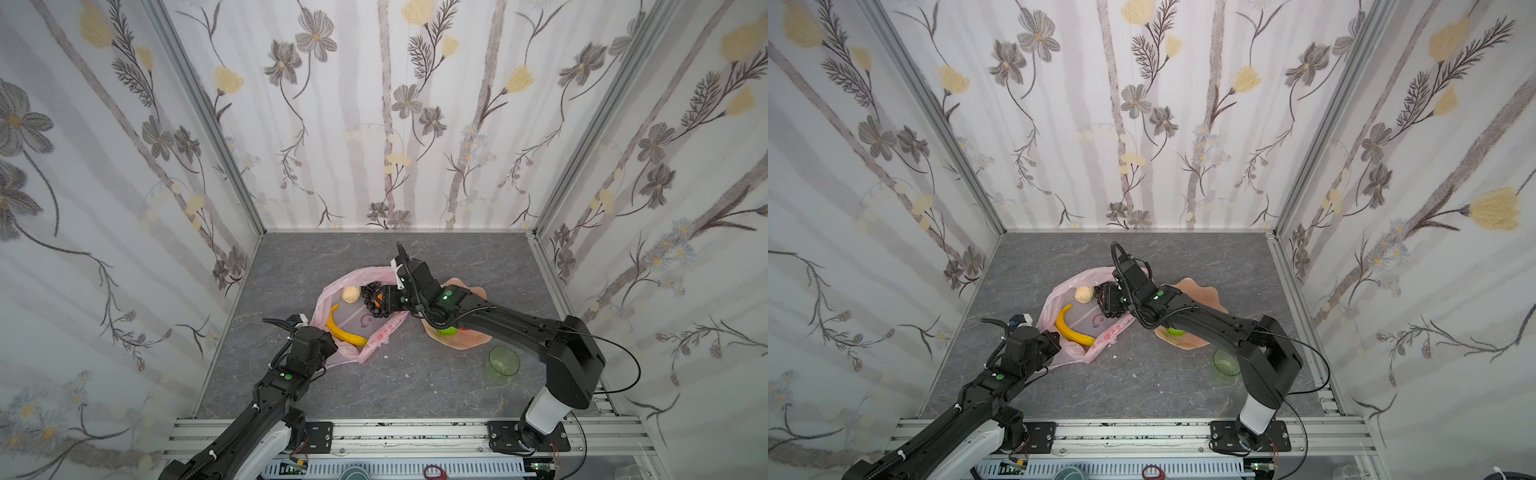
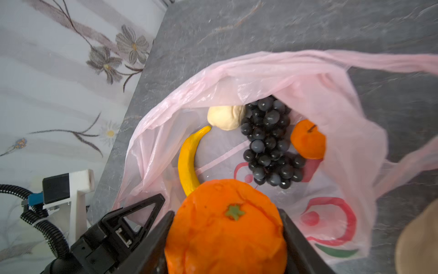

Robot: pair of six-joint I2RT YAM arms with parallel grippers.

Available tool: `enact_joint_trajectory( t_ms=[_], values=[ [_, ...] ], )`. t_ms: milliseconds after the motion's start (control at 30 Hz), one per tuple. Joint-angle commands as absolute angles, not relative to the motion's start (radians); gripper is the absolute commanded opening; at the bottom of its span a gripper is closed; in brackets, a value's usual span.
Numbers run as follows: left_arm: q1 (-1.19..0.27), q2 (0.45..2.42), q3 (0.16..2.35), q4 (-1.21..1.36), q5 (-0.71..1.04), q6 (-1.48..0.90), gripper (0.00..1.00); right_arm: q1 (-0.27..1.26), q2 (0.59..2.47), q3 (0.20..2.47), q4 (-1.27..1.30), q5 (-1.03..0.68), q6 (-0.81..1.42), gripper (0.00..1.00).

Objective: Take the fake fruits out of the plastic bag

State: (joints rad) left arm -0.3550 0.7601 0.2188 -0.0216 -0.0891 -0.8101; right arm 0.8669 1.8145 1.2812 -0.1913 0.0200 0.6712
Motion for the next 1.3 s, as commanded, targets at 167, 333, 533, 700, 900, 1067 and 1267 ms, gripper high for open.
enact_joint_trajectory(
  t_ms=[167, 333, 533, 700, 900, 1067, 1267],
  values=[
    [-0.339, 0.758, 0.216, -0.011, -0.072, -0.765, 0.15, 0.766, 1.609, 1.156, -0.239, 0.223, 0.617, 0.61],
    [-0.336, 0.751, 0.206, -0.011, -0.069, -0.765, 0.15, 0.71, 1.514, 1.103, -0.258, 0.335, 0.577, 0.61],
    [-0.335, 0.742, 0.201, -0.011, -0.067, -0.767, 0.15, 0.66, 1.462, 1.039, -0.251, 0.521, 0.506, 0.61],
    [-0.333, 0.741, 0.2, -0.011, -0.066, -0.767, 0.15, 0.61, 1.462, 0.963, -0.188, 0.61, 0.459, 0.6],
    [-0.331, 0.731, 0.196, -0.011, -0.069, -0.77, 0.16, 0.567, 1.501, 0.891, -0.112, 0.673, 0.496, 0.6],
    [-0.33, 0.729, 0.196, -0.011, -0.069, -0.772, 0.16, 0.566, 1.556, 0.855, -0.061, 0.71, 0.562, 0.6],
    [-0.329, 0.725, 0.195, -0.011, -0.063, -0.769, 0.16, 0.564, 1.652, 0.849, -0.017, 0.73, 0.618, 0.6]
  ],
)
